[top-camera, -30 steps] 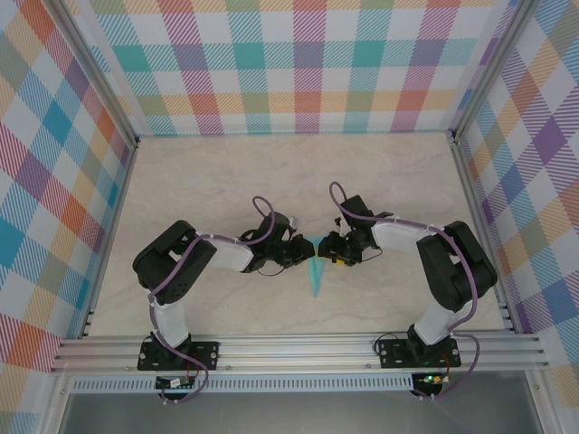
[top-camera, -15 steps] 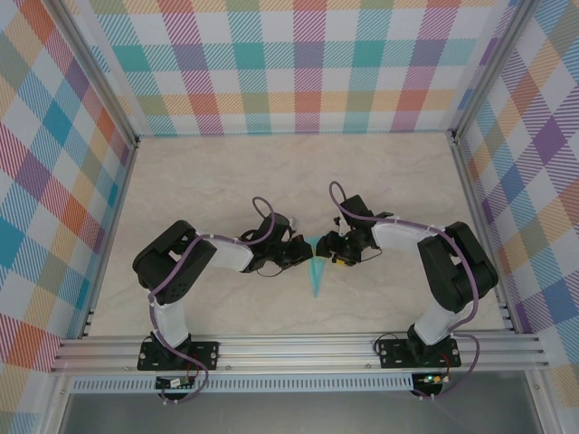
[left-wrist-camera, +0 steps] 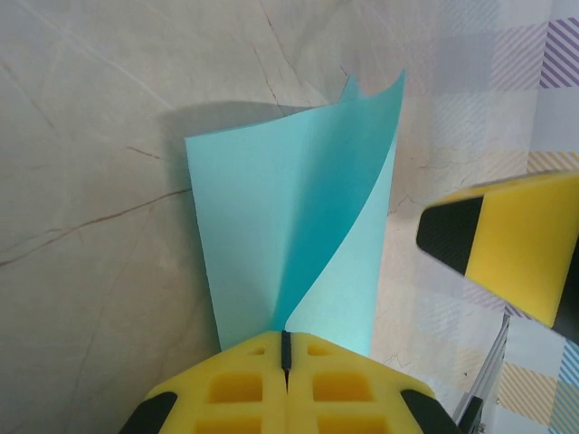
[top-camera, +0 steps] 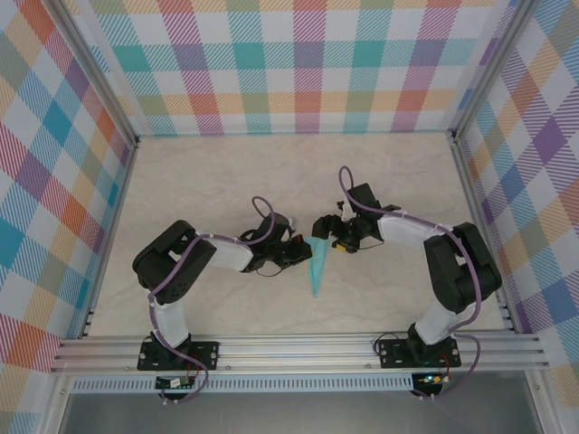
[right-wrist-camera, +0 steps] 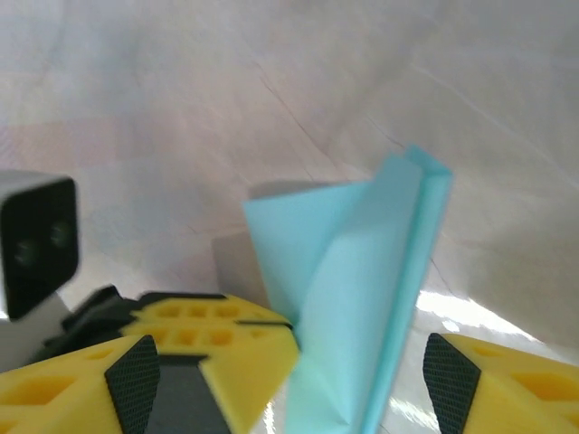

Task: Fold a paper plane with a square sheet of paper (fold left side to right side)
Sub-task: Fold the wing for the fifth time at the center of the table.

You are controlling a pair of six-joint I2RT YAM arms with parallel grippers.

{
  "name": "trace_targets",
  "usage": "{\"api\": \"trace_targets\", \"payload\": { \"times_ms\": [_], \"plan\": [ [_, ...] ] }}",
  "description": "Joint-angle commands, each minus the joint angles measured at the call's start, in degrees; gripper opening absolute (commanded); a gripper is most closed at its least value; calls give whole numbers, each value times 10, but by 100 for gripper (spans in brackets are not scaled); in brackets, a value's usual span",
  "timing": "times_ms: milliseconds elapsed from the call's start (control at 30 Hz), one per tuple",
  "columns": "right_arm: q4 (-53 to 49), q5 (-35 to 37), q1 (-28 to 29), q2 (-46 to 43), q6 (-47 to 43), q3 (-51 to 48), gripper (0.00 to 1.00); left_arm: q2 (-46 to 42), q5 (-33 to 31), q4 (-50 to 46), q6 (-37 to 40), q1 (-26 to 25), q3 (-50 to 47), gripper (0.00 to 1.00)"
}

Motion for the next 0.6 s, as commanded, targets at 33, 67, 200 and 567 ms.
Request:
{"api": "trace_targets", "payload": {
  "times_ms": [33, 67, 200, 567],
  "plan": [
    [20, -21, 1, 32, 19, 21, 82, -17, -8, -14, 11, 8, -4, 0],
    [22, -24, 2, 38, 20, 23, 82, -18, -8, -15, 11, 8, -6, 0],
    [23, -26, 2, 48, 17, 27, 82, -20, -11, -17, 11, 8, -8, 0],
    [-40, 10, 1, -5, -39, 2, 44, -11, -13, -17, 13, 8, -10, 0]
  ]
}}
